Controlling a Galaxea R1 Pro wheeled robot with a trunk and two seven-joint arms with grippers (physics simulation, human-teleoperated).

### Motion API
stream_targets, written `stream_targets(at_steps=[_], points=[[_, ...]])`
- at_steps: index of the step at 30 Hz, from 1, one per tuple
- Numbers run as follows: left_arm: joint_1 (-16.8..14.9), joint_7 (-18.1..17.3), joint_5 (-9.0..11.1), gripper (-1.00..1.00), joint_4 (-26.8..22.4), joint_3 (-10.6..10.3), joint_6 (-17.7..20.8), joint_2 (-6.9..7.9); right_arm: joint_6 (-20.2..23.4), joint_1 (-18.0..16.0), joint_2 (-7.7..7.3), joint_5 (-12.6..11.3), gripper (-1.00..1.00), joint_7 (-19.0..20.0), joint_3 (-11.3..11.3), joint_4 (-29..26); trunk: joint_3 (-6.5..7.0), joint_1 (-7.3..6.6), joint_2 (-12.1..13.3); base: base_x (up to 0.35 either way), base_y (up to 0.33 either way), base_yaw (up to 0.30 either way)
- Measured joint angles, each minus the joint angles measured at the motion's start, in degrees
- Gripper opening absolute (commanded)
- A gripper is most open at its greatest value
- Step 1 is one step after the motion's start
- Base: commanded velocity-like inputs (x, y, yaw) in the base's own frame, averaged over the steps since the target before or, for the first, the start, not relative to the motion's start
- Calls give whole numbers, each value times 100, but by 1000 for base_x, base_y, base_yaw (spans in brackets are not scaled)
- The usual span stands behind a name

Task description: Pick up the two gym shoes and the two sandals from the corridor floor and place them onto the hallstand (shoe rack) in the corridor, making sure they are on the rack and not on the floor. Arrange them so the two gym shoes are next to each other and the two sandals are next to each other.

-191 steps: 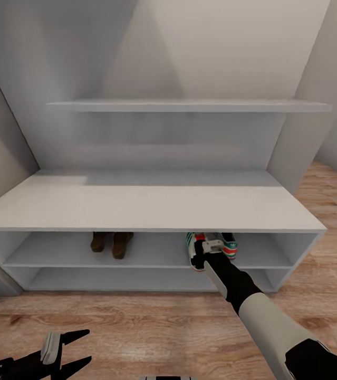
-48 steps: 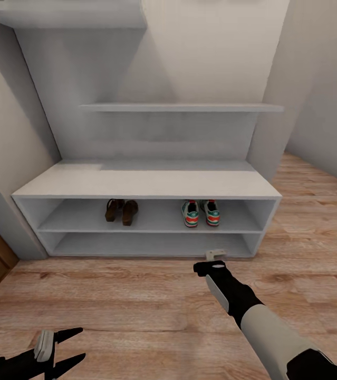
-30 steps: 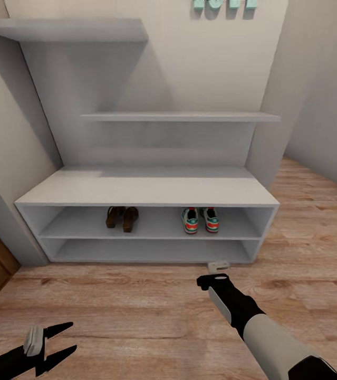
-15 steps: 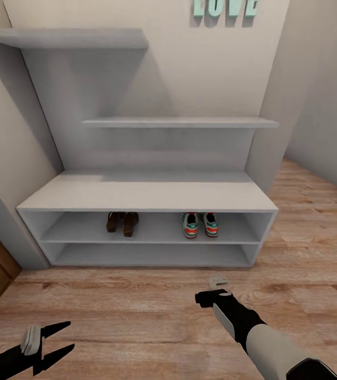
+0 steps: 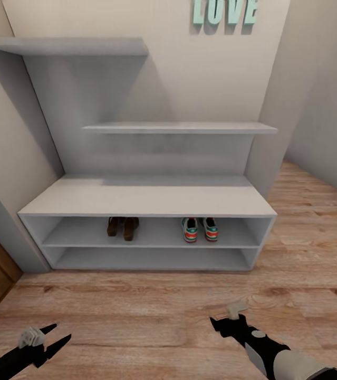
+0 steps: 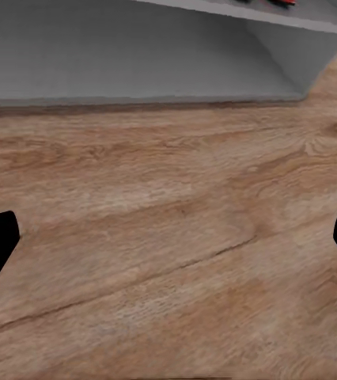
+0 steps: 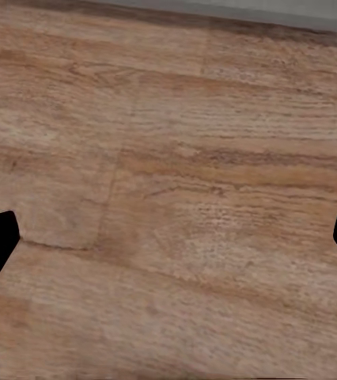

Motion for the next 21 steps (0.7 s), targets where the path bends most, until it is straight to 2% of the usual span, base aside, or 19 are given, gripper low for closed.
stream_targets(at_steps=[1, 3, 5, 6, 8, 9, 10, 14, 16, 21], points=[[1, 246, 1, 100, 125, 11, -12, -6, -237, 213, -228, -17, 100, 586, -2, 20, 17, -22, 40, 0, 0, 0], [1, 472, 0, 100, 220, 13, -39, -9, -356, 363, -349, -27, 100, 835, -4, 26, 54, -66, 120, 0, 0, 0], [1, 658, -2, 100, 313, 12, -58, -13, -420, 448, -412, -32, 100, 927, -8, 30, 90, -110, 201, 0, 0, 0], [2, 958, -8, 100, 480, 8, -77, -25, -476, 558, -470, -33, 100, 1002, -2, 32, 107, -132, 241, 0, 0, 0], [1, 1181, -9, 100, 598, 6, -91, -47, -500, 624, -493, -36, 100, 1026, -8, 35, 144, -176, 321, 0, 0, 0], [3, 1401, -13, 100, 690, 4, -99, -77, -513, 676, -507, -36, 100, 1036, -8, 39, 161, -198, 361, 0, 0, 0], [3, 1742, -23, 100, 781, -2, -110, -147, -526, 750, -523, -40, 100, 1026, -6, 42, 179, -220, 401, 0, 0, 0], [3, 2272, -29, 100, 845, -13, -119, -324, -534, 854, -535, -45, 100, 896, -9, 44, 251, -308, 562, 0, 0, 0], [2, 2713, -34, 100, 873, -25, -123, -488, -538, 947, -527, -46, 100, 682, -7, 45, 287, -351, 642, 0, 0, 0], [2, 3221, -39, 100, 918, -36, -129, -724, -538, 1024, -485, -40, 100, 416, -2, 45, 377, -461, 842, 0, 0, 0]])
